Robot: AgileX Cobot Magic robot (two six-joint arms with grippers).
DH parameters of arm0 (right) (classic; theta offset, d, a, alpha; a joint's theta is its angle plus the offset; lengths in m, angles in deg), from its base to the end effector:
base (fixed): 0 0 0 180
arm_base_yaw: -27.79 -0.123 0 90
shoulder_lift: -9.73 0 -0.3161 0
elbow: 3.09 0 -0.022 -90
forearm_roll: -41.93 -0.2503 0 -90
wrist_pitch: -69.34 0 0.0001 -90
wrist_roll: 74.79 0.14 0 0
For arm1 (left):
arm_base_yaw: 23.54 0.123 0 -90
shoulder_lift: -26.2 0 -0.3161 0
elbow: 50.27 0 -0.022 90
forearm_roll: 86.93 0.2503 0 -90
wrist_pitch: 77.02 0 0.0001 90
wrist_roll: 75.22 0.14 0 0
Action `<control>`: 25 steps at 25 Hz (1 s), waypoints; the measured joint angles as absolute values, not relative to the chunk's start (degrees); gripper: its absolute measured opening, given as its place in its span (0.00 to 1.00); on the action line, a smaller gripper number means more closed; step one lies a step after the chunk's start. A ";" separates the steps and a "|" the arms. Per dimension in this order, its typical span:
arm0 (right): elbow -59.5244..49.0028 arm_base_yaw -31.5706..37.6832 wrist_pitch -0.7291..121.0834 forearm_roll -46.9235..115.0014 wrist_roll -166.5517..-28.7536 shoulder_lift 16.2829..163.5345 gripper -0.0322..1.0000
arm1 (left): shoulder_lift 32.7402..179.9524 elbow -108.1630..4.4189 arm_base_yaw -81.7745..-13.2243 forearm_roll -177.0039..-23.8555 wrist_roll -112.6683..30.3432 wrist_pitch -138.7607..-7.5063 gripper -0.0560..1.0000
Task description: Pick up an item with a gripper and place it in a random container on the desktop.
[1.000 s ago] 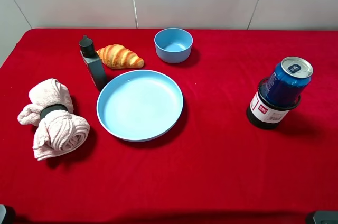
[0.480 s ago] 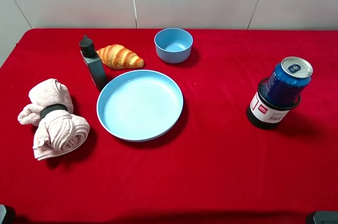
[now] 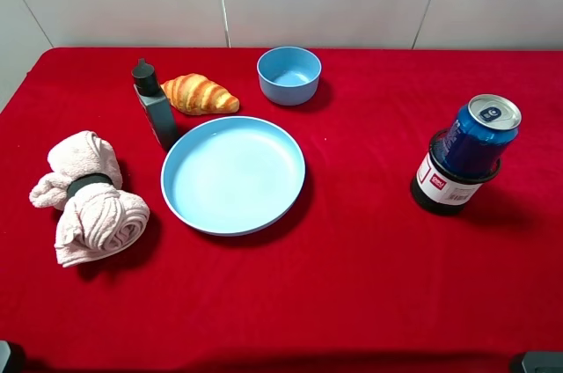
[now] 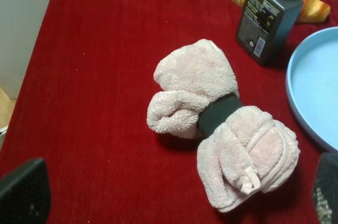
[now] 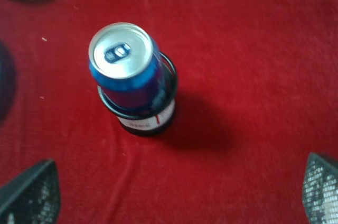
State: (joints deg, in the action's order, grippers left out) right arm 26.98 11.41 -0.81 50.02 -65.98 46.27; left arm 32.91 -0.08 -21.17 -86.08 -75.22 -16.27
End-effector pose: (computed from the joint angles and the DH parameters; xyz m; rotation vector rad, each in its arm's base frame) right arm 0.0650 -0.0002 0.3299 -0.1512 2.3698 0.0290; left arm 0.0076 0.0021 0.2500 -0.0431 2.0531 0.0435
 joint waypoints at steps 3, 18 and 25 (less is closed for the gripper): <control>29.16 15.03 -0.81 50.07 -65.91 45.86 0.70 | 32.91 -0.08 -21.17 -86.08 -75.22 -16.27 0.99; 42.35 27.95 4.95 50.25 -65.95 24.04 0.70 | 32.91 -0.08 -21.17 -86.08 -75.22 -16.27 0.99; 45.25 30.66 8.41 50.43 -66.46 16.44 0.70 | 32.91 -0.08 -21.17 -86.08 -75.22 -16.27 0.99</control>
